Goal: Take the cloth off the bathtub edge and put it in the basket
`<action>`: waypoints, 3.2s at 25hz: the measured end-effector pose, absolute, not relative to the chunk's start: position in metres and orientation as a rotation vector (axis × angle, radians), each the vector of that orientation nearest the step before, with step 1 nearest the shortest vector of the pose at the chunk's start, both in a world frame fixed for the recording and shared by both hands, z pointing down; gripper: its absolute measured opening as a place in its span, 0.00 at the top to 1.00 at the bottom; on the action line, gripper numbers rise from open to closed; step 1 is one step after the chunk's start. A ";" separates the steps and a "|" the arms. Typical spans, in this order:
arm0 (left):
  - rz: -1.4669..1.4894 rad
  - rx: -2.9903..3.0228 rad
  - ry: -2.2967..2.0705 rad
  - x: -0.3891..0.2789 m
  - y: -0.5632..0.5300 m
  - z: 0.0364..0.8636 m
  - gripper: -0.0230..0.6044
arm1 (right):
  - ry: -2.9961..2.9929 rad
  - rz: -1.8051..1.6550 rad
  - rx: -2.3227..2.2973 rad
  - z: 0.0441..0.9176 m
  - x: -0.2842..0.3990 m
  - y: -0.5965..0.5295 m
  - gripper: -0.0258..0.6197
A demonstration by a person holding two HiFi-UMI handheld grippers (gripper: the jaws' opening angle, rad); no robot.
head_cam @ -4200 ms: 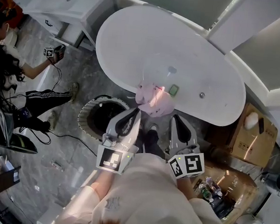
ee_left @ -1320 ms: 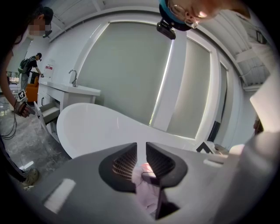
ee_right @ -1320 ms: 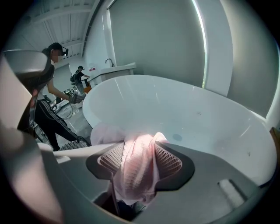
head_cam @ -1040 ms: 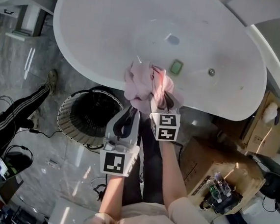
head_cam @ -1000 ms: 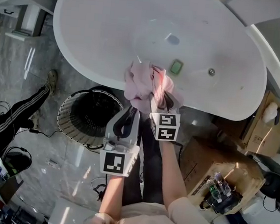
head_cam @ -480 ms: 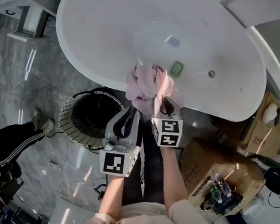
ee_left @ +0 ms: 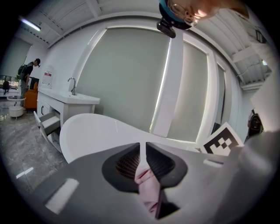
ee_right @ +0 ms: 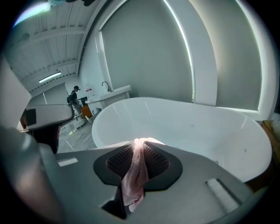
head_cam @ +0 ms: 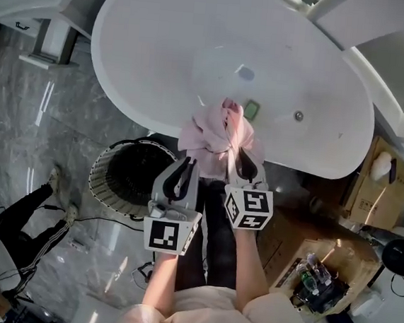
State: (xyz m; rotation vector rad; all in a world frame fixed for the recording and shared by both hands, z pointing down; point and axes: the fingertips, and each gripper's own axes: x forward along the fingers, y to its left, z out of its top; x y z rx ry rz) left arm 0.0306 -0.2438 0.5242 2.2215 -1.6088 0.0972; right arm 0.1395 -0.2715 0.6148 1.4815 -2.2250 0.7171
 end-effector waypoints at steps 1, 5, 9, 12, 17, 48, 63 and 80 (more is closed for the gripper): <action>0.096 2.225 -1.613 0.030 -0.244 0.518 0.90 | -2.236 0.709 1.490 0.605 0.140 -0.272 0.86; 0.093 2.244 -1.636 0.023 -0.245 0.489 0.96 | -2.279 0.664 1.523 0.563 0.141 -0.275 0.86; 0.146 2.335 -1.653 0.015 -0.239 0.466 0.96 | -2.323 0.611 1.563 0.513 0.144 -0.276 0.86; 0.140 2.379 -1.674 0.013 -0.238 0.438 0.96 | -2.362 0.570 1.589 0.475 0.146 -0.276 0.86; 0.047 2.364 -1.666 0.025 -0.236 0.388 0.96 | -2.402 0.543 1.608 0.429 0.156 -0.264 0.86; -0.047 2.569 -1.794 0.079 -0.094 0.241 0.96 | -2.663 0.304 1.660 0.226 0.229 -0.129 0.86; -0.064 2.455 -1.991 0.031 -0.068 0.227 0.96 | -2.811 0.229 1.459 0.198 0.171 -0.120 0.86; -0.042 2.167 -2.315 -0.052 0.011 0.228 0.96 | -2.972 0.238 1.013 0.199 0.055 -0.085 0.86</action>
